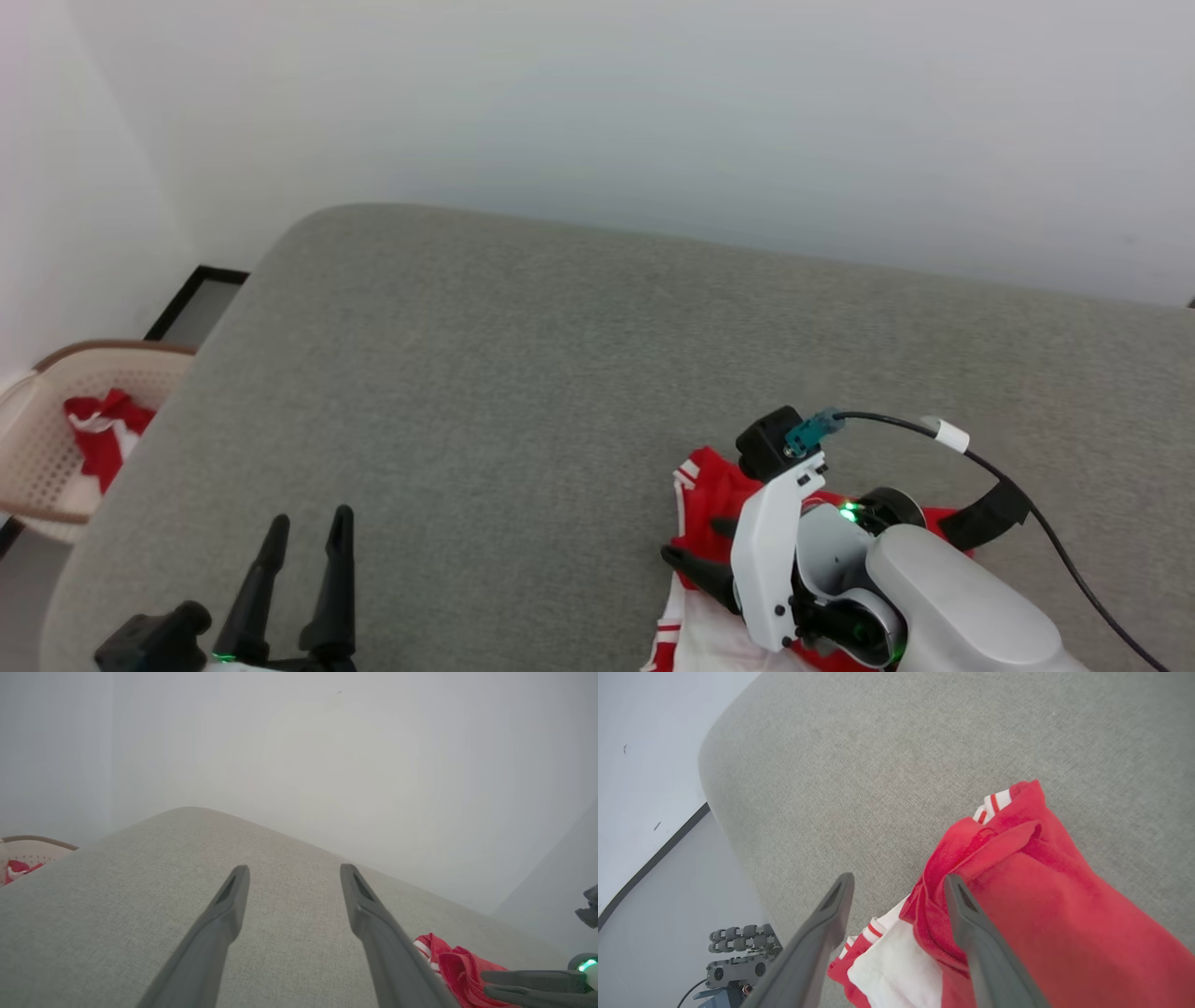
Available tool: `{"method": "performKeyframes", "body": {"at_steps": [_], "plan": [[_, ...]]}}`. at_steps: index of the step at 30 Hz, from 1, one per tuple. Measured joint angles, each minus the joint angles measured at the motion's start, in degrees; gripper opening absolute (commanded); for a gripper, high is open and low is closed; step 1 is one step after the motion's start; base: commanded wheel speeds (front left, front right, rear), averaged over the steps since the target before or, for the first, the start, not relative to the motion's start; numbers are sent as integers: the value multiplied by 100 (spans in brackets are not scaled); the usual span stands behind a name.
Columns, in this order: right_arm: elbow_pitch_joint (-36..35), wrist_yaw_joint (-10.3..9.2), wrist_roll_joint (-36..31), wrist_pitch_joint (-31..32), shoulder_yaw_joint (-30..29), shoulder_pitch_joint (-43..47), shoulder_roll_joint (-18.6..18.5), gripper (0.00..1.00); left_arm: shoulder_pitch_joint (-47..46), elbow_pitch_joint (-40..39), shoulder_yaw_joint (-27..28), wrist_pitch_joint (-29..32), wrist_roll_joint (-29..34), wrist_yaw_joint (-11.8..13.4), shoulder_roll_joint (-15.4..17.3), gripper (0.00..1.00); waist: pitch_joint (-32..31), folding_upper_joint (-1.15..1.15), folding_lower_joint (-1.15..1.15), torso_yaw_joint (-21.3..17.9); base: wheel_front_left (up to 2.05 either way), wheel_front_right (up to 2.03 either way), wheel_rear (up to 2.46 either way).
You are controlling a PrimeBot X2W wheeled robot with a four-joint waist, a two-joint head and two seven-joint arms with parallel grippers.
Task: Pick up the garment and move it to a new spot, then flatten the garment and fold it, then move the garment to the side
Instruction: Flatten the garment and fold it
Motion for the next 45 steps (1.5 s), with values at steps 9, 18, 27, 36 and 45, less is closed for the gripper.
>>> {"method": "performKeyframes", "body": {"at_steps": [9,18,27,36,45], "plan": [[-767,0,300,-224,23,-74,-270,100,137,-144,137,-4,57,-1,27,100,-82,0,0,-392,0,0,0],[-1236,0,220,-915,-638,326,-801,100,339,-269,313,-4,254,0,112,100,-195,0,0,-866,0,0,0],[-1301,0,-210,-1798,-1650,946,-1237,100,550,-309,439,-4,482,26,148,100,-321,0,0,-1326,0,0,0],[-1303,0,-556,-2432,-2597,1735,-1370,100,685,-241,548,-4,605,26,146,100,-430,0,0,-1579,0,0,0],[-1551,0,-753,-2568,-3221,2401,-1229,100,720,-190,768,-4,691,26,138,100,-452,0,0,-1656,0,0,0]]}}
